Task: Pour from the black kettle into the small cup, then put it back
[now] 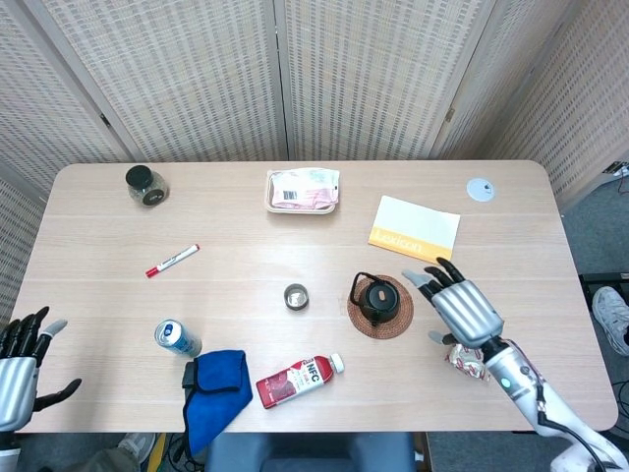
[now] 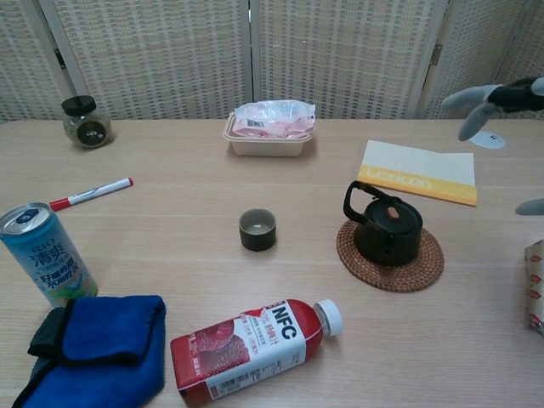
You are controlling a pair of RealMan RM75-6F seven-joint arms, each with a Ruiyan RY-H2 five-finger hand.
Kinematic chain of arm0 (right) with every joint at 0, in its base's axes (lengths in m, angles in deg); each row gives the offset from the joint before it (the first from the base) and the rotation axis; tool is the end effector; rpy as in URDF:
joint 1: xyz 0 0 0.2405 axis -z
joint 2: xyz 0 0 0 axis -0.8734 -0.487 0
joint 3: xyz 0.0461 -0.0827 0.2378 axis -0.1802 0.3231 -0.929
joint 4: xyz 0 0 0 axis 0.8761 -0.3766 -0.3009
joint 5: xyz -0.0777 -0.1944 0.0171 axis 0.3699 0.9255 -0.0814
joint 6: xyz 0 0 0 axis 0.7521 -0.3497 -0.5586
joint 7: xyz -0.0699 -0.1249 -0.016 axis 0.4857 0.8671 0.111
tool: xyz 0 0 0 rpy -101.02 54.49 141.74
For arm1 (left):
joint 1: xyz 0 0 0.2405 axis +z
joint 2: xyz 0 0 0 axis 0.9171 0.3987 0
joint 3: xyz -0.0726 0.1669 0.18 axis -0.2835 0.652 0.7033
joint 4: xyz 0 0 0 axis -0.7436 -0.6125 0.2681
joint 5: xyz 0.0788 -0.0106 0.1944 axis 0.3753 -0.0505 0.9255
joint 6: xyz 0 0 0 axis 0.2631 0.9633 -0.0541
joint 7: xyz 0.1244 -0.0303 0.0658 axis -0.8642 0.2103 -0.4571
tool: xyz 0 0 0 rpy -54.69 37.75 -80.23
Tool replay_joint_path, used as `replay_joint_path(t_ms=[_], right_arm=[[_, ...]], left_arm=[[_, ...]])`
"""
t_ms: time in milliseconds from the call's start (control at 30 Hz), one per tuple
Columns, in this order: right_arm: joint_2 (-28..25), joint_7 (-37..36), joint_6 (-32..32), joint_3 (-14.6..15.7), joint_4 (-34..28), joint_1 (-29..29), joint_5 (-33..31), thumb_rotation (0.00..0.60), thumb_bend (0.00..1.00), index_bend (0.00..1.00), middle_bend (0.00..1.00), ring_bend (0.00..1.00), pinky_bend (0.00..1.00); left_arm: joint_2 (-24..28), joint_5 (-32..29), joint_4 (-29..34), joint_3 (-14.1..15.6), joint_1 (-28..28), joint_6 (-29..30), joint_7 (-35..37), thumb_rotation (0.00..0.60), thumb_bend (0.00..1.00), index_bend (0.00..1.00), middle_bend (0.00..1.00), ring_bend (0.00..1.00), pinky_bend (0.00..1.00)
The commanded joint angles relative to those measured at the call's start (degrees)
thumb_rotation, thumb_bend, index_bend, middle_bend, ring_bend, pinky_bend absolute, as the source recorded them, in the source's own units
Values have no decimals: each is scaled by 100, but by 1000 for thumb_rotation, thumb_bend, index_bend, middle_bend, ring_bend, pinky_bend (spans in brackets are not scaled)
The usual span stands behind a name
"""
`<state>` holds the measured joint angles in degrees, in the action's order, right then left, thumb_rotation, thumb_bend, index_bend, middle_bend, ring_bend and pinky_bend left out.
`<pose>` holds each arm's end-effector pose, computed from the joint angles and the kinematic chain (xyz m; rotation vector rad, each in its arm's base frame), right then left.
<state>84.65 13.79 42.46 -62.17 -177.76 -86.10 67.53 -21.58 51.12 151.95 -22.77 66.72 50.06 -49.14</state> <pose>-0.1950 -0.2640 0.0906 1.9512 -0.8554 0.8609 -0.3127 0.1448 0.1491 -1.3483 -0.8606 -0.8517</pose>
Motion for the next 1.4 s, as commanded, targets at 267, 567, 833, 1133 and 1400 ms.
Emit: replay_joint_path(t_ms=[267, 567, 833, 1133, 1400], right_arm=[[846, 70, -1423, -374, 483, -1350, -1068, 600, 0, 78, 262, 127, 36], [1489, 507, -1822, -303, 1096, -2032, -1741, 600, 0, 78, 268, 127, 35], [1830, 777, -1947, -147, 1553, -2427, -2211, 600, 0, 78, 278, 127, 35], [2021, 895, -1973, 55, 1885, -2630, -2478, 600, 0, 88, 326, 127, 35], [1995, 910, -1841, 184, 1963, -2713, -2569, 600, 0, 96, 407, 127, 35]], left_arm=[[88, 0, 92, 15, 103, 127, -5, 600, 56, 176, 23, 40, 0], [103, 27, 86, 40, 160, 171, 8, 600, 56, 176, 23, 40, 0], [98, -18, 9, 36, 198, 170, 84, 600, 56, 176, 23, 40, 0], [111, -34, -33, 28, 225, 180, 132, 600, 56, 176, 23, 40, 0], [117, -41, -36, 18, 247, 192, 135, 600, 56, 176, 23, 40, 0]])
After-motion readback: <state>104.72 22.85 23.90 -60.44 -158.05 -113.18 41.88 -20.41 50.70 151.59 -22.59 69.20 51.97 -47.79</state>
